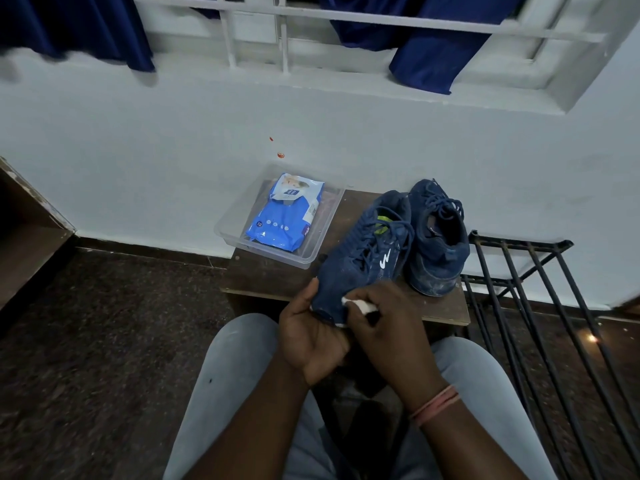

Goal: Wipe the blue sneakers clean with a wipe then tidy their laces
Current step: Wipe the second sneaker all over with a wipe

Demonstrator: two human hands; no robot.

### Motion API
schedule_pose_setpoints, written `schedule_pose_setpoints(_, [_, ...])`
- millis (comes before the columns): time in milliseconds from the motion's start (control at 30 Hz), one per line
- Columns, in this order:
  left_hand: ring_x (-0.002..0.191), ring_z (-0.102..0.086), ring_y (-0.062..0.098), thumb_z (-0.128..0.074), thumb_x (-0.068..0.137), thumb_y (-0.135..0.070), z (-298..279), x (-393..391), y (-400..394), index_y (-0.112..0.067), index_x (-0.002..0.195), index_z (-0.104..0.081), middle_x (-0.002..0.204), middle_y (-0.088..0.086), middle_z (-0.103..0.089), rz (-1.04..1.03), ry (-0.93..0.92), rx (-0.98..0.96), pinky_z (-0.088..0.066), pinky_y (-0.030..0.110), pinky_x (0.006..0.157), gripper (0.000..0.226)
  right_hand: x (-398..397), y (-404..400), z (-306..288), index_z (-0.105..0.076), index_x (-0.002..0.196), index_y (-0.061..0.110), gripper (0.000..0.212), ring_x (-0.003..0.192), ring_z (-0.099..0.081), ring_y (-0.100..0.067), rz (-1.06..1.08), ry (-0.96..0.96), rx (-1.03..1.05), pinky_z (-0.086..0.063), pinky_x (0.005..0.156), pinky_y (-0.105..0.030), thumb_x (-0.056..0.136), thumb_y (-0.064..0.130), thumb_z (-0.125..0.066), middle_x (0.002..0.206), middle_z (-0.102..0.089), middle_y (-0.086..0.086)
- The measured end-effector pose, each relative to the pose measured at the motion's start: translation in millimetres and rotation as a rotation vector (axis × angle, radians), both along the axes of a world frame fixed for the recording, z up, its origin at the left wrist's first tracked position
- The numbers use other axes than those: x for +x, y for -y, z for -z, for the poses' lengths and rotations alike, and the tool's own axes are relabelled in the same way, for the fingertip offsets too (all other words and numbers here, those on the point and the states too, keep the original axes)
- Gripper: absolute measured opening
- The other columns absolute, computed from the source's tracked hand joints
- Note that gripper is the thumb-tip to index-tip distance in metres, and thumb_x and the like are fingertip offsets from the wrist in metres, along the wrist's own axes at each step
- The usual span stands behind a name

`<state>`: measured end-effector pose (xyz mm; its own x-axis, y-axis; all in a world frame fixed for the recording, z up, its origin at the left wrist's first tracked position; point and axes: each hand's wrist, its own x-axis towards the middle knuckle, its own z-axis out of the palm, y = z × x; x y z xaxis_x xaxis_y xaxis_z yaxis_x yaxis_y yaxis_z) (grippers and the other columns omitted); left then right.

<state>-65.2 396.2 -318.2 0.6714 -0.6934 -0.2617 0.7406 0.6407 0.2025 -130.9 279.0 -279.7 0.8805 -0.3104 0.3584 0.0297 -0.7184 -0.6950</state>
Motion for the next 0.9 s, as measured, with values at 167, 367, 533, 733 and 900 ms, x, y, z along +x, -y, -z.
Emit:
schedule_pose_setpoints(167, [0.098,-0.075,0.032,-0.047,0.093,-0.025,2.4,-2.1,0.5,0.008,0.119,-0.070,0.114,0.022,-0.072,-0.006,-0.011,0.014,-0.063,0.041,0.082,0.048,11.0,-10.9,7.3,-0.074,0.094,0.010,0.014,0.087,-0.059,-0.009,-0.062,0.111,-0.075,-0.048,0.077,-0.018,0.086,-0.001,-0.074,0.095,-0.061,-0.001])
schedule_pose_setpoints(367, [0.106,-0.073,0.030,-0.043,0.093,-0.021,2.7,-4.0,6.3,0.003,0.115,-0.074,0.118,0.019,-0.072,0.010,0.005,0.069,-0.058,0.040,0.096,0.045,20.3,-6.6,6.1,-0.071,0.095,0.010,0.009,0.088,-0.058,-0.011,0.074,0.133,-0.054,-0.048,0.080,-0.024,0.089,0.003,-0.072,0.097,-0.062,-0.001])
schedule_pose_setpoints(533, [0.102,-0.073,0.029,-0.040,0.093,-0.021,1.7,-5.0,6.5,0.002,0.110,-0.076,0.112,0.019,-0.074,0.025,0.027,0.049,-0.061,0.040,0.087,0.046,16.7,-1.6,4.0,-0.073,0.094,0.012,0.008,0.091,-0.061,-0.011,-0.008,0.119,-0.020,-0.050,0.083,-0.025,0.089,0.006,-0.073,0.095,-0.066,0.001])
schedule_pose_setpoints(733, [0.101,-0.074,0.028,-0.041,0.094,-0.020,5.2,-6.3,7.8,-0.002,0.108,-0.078,0.109,0.016,-0.075,0.042,0.020,0.085,-0.061,0.039,0.086,0.043,24.2,-8.7,0.4,-0.073,0.103,0.013,0.012,0.095,-0.057,-0.010,0.021,0.061,-0.104,-0.044,0.087,-0.017,0.092,0.008,-0.069,0.100,-0.065,-0.001])
schedule_pose_setpoints(900, [0.103,-0.073,0.030,-0.040,0.093,-0.016,1.6,-8.5,8.3,0.000,0.117,-0.074,0.116,0.019,-0.072,0.044,0.047,0.085,-0.060,0.042,0.089,0.045,25.0,8.0,2.5,-0.074,0.103,0.010,0.019,0.097,-0.056,-0.013,0.036,0.091,-0.161,-0.042,0.089,-0.018,0.087,0.000,-0.070,0.101,-0.064,-0.004])
